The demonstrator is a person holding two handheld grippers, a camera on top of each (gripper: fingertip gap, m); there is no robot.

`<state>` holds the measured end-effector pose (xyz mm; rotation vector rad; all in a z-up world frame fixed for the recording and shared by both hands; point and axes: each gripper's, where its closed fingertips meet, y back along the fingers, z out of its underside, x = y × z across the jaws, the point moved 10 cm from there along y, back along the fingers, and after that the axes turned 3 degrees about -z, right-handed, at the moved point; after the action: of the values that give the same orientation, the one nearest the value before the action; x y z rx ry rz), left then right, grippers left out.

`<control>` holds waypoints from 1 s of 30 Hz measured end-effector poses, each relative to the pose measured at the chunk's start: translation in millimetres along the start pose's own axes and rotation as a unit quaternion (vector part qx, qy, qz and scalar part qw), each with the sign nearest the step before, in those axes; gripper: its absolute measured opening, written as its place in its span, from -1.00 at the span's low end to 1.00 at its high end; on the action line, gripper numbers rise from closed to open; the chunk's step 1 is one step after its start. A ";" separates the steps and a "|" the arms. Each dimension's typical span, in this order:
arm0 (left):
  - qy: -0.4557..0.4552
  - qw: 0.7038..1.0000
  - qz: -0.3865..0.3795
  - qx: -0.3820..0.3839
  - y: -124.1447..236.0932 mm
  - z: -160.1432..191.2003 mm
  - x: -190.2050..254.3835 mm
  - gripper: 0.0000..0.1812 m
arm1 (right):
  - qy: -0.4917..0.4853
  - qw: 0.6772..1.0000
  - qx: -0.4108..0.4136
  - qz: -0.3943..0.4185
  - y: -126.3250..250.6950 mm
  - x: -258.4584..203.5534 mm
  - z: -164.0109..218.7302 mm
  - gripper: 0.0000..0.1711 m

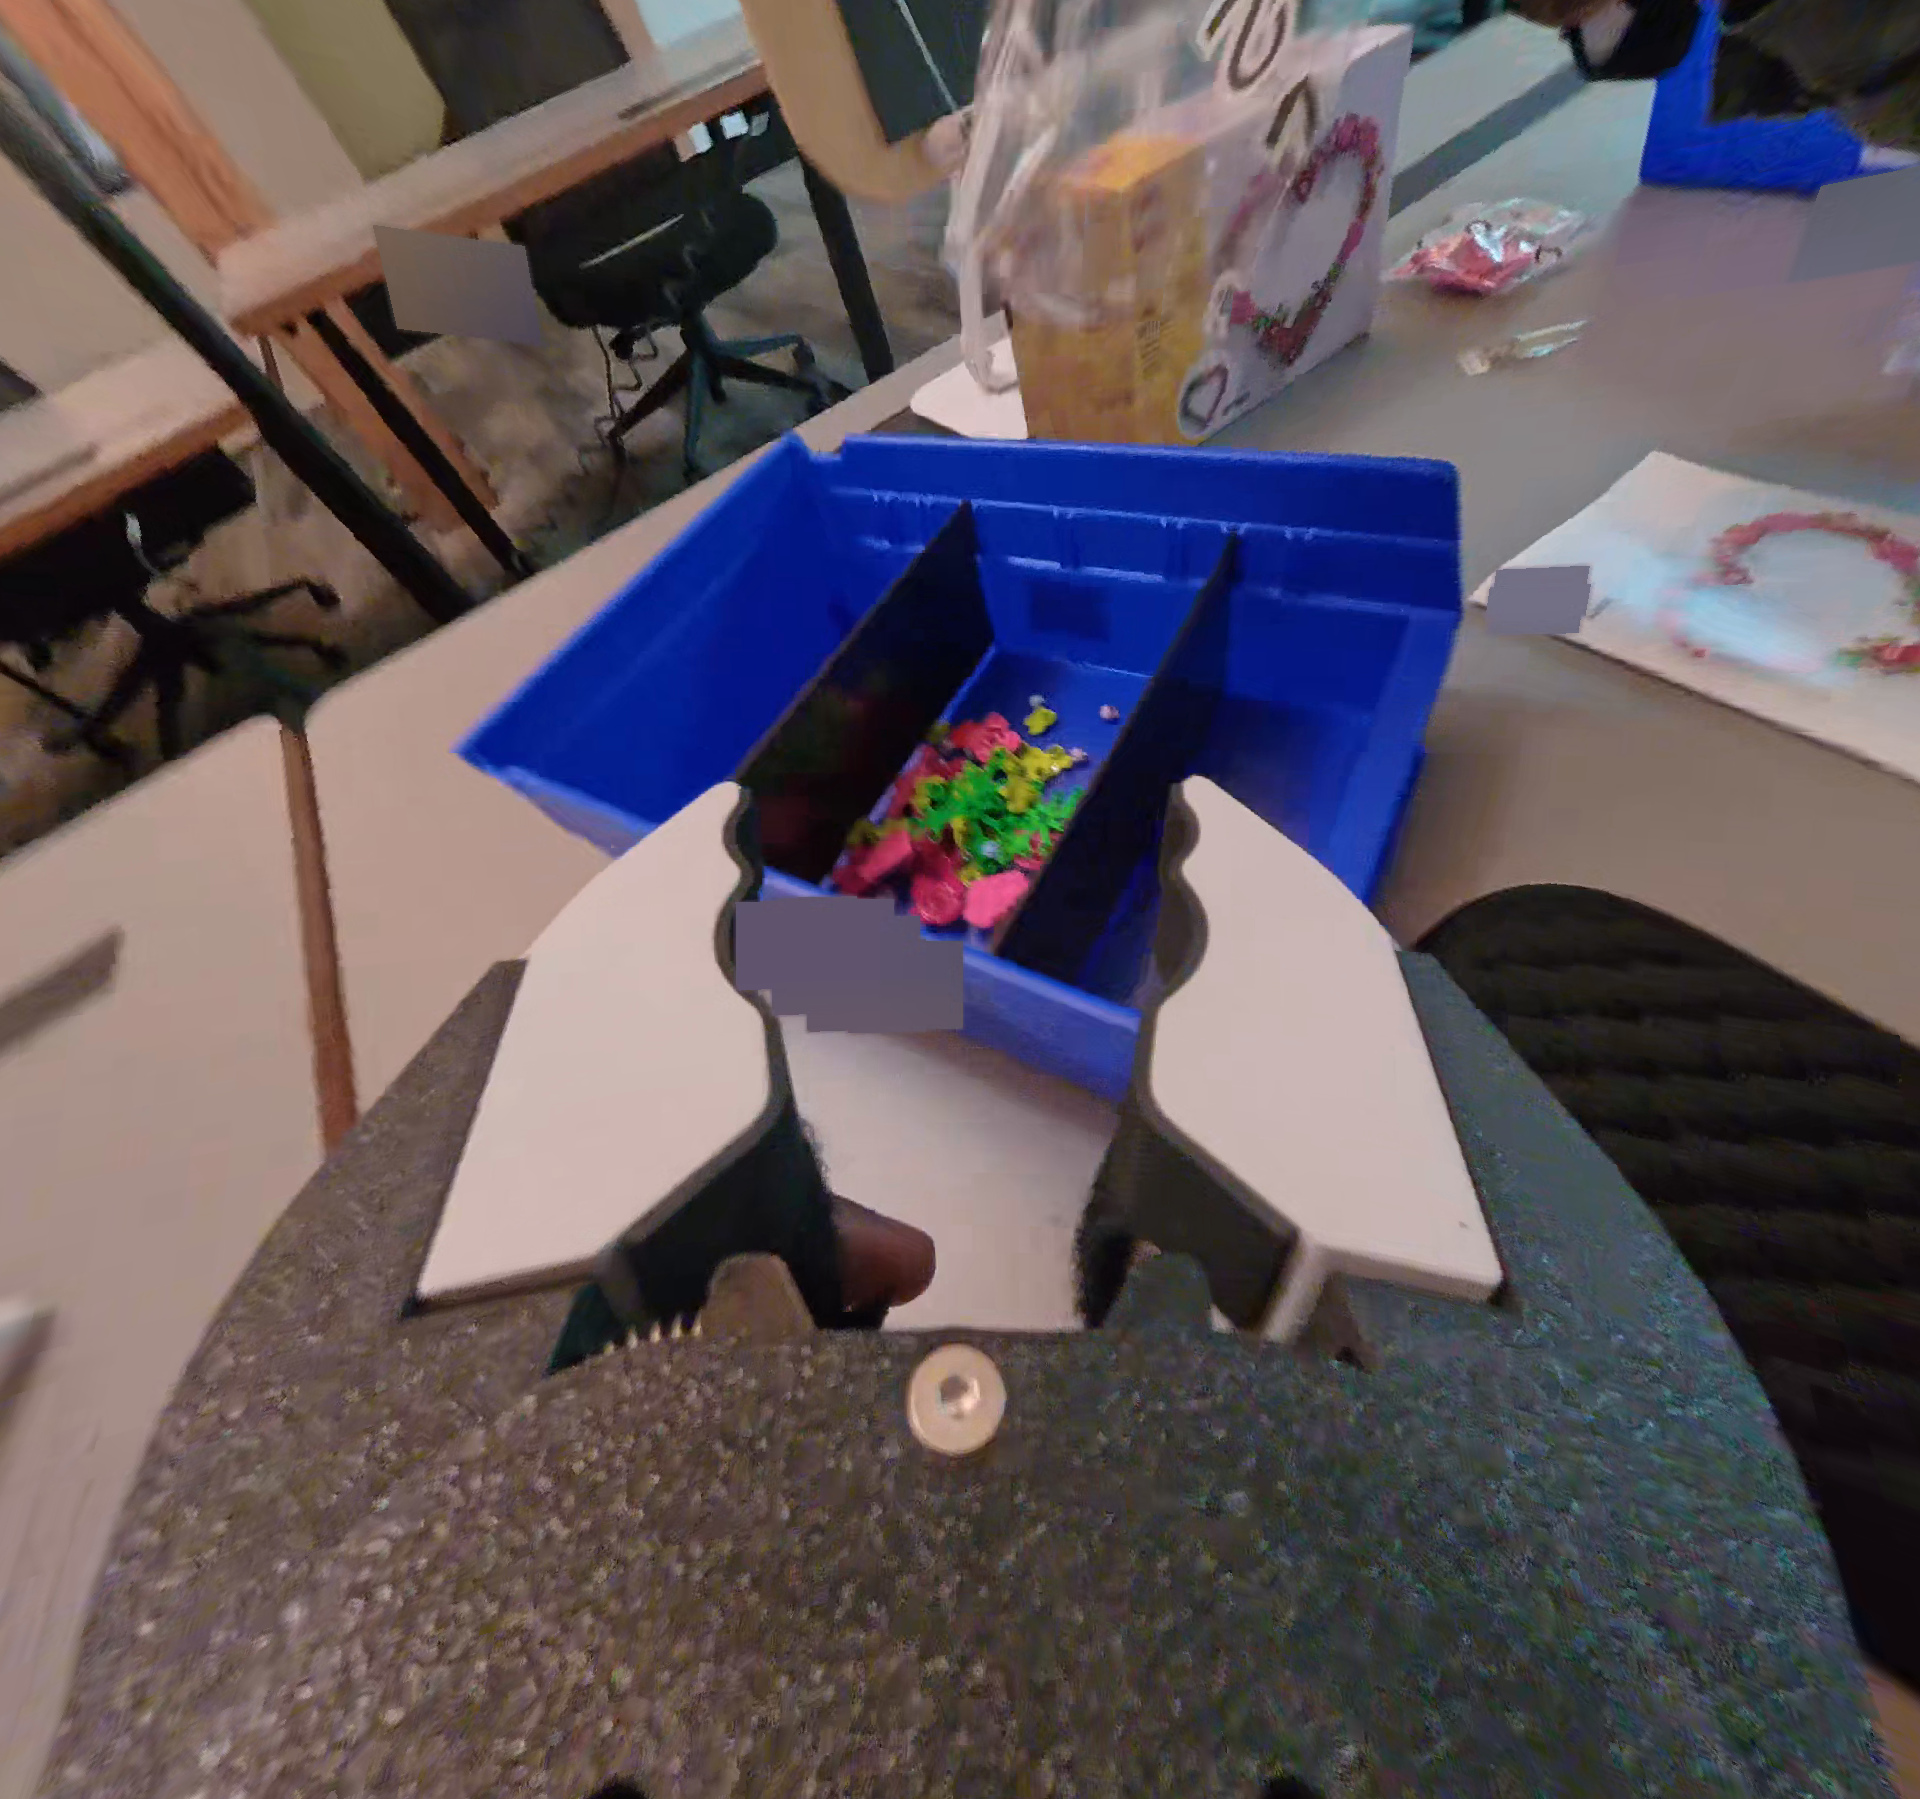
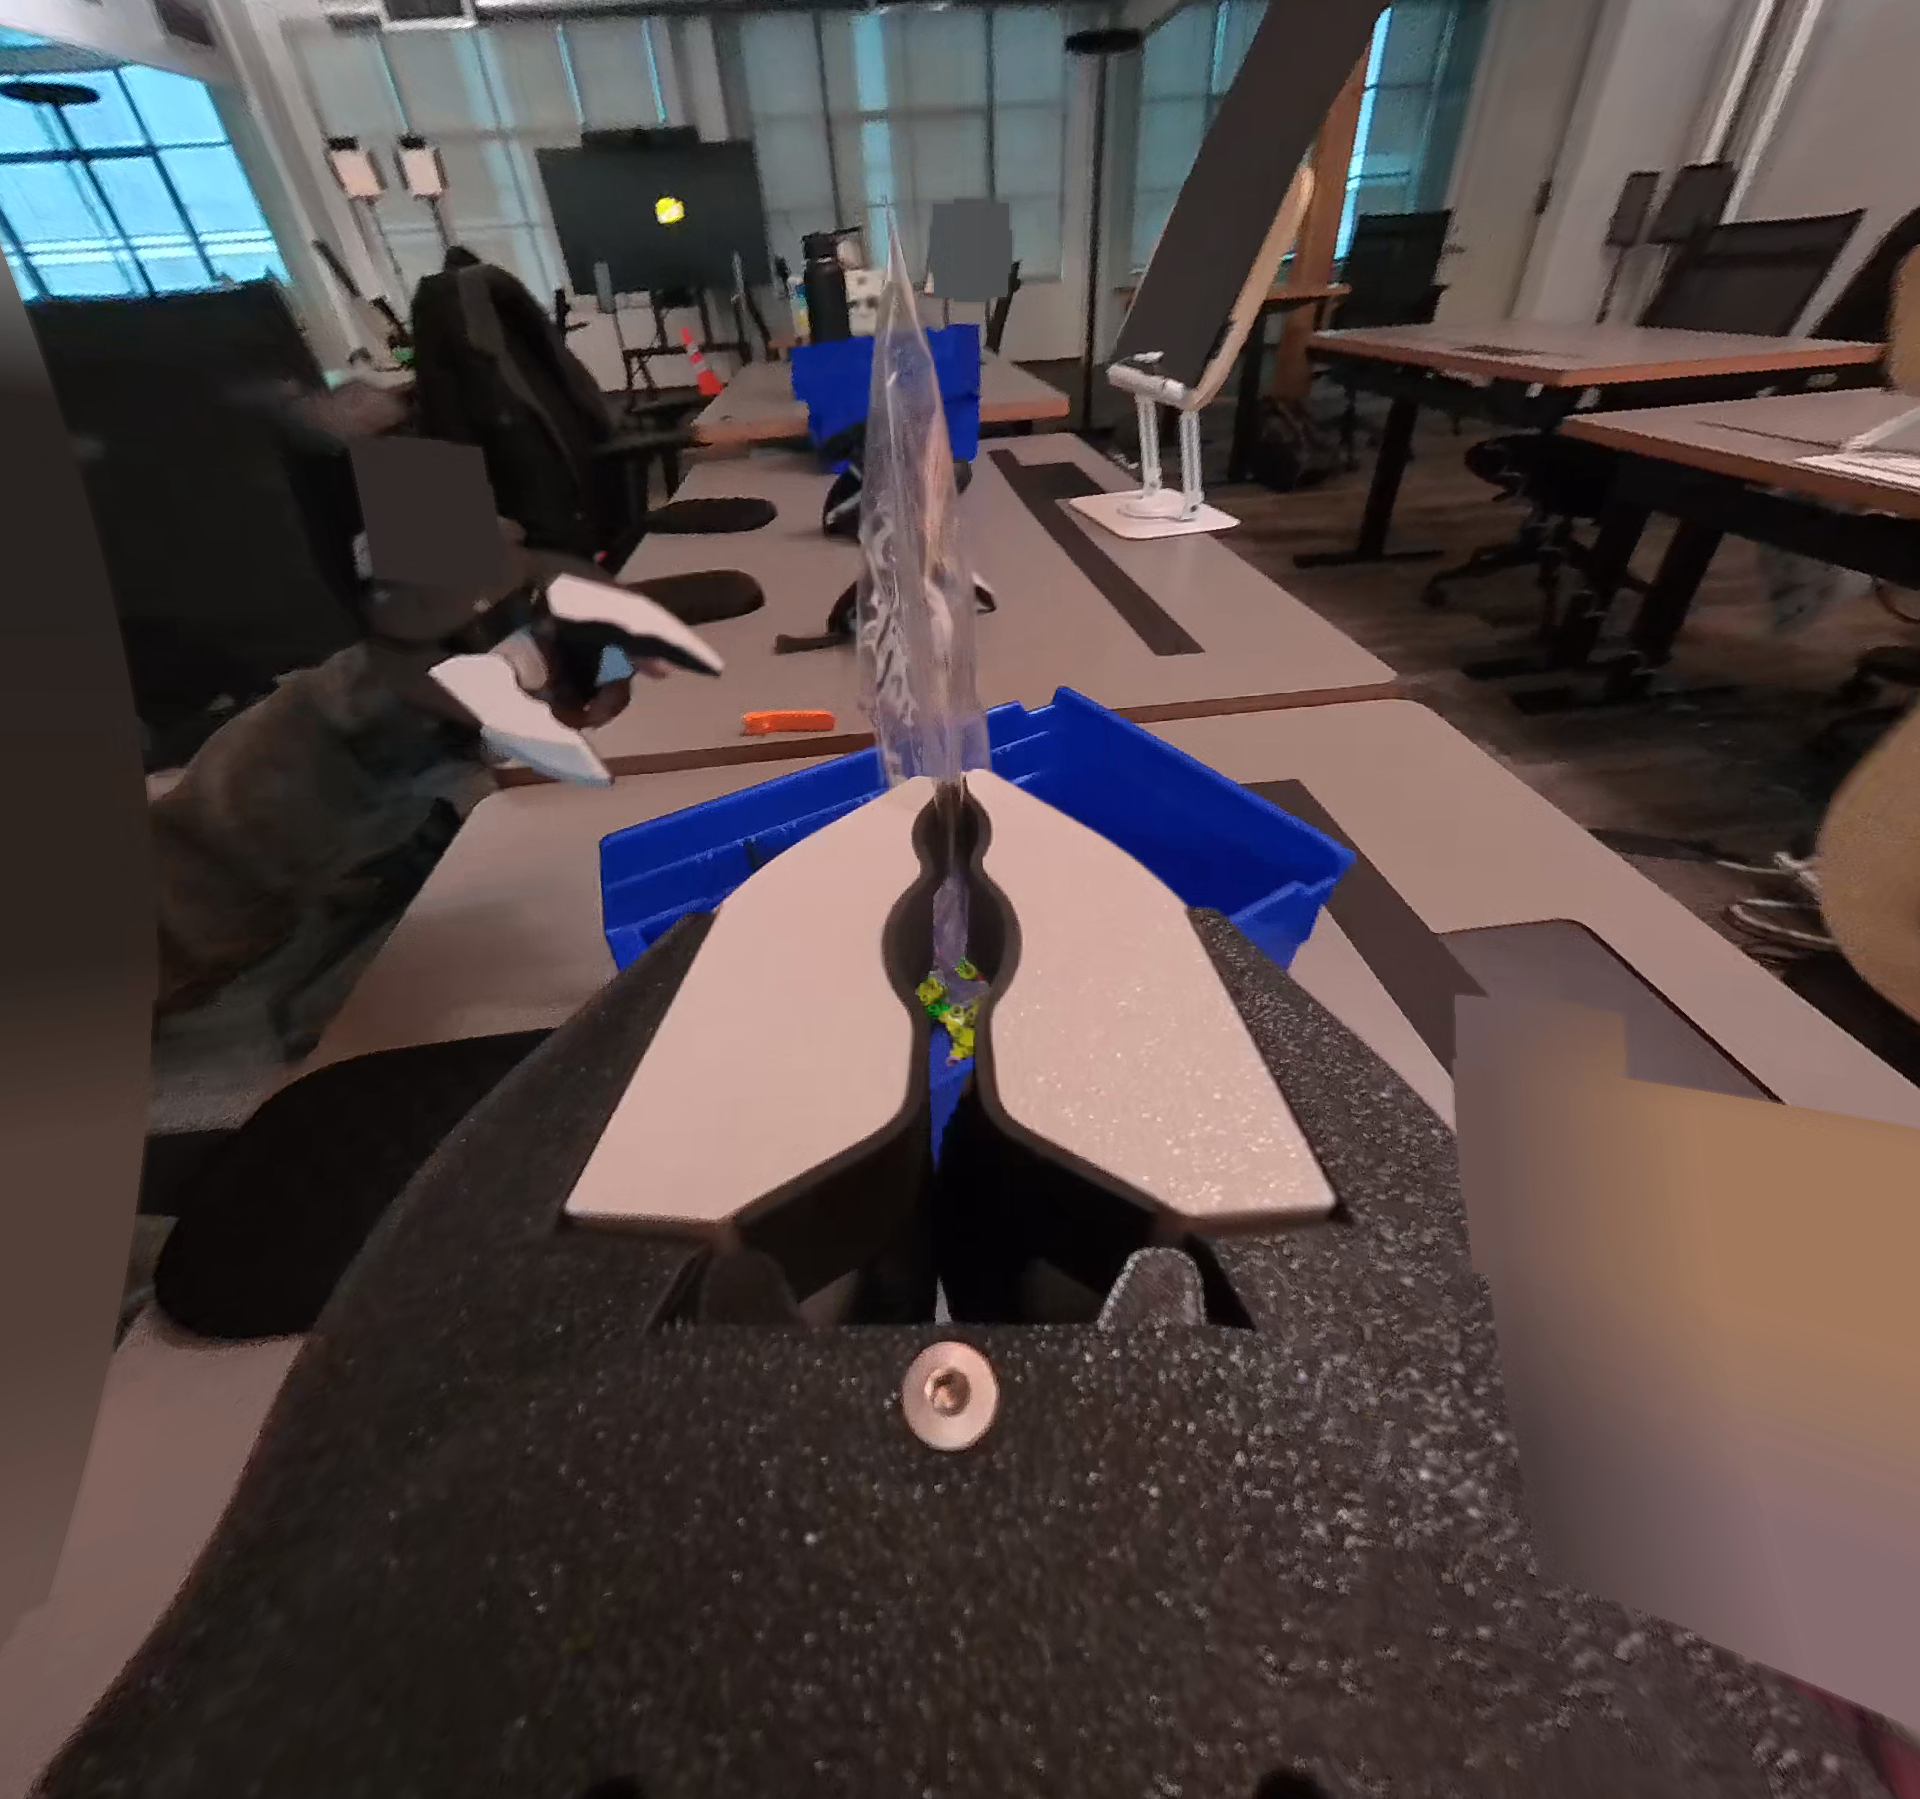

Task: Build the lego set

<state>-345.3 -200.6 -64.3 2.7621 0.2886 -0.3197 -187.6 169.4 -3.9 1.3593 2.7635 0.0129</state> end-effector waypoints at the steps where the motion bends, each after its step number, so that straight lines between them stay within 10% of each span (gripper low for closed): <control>1: 0.029 1.000 -0.011 0.004 3.9 7.2 7.9 -0.17 | 0.000 1.000 0.005 0.010 7.0 -3.6 0.8 -1.00; 12: 0.170 0.965 -0.189 -0.067 -7.5 56.1 62.1 -0.28 | -0.023 0.995 0.079 0.052 40.7 -58.3 10.7 -1.00; 16: 0.134 0.973 -0.158 -0.097 -21.0 59.0 68.4 -0.78 | -0.014 0.996 0.076 0.051 52.8 -78.7 16.1 -1.00; 30: 0.205 0.953 -0.207 -0.083 -11.1 33.9 -3.2 -0.99 | -0.219 0.970 -0.001 0.110 97.0 -64.8 82.7 -1.00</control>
<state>-357.3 -203.1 -98.0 2.5574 0.9589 0.1805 -66.5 175.7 -79.7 1.4519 2.2446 -0.2431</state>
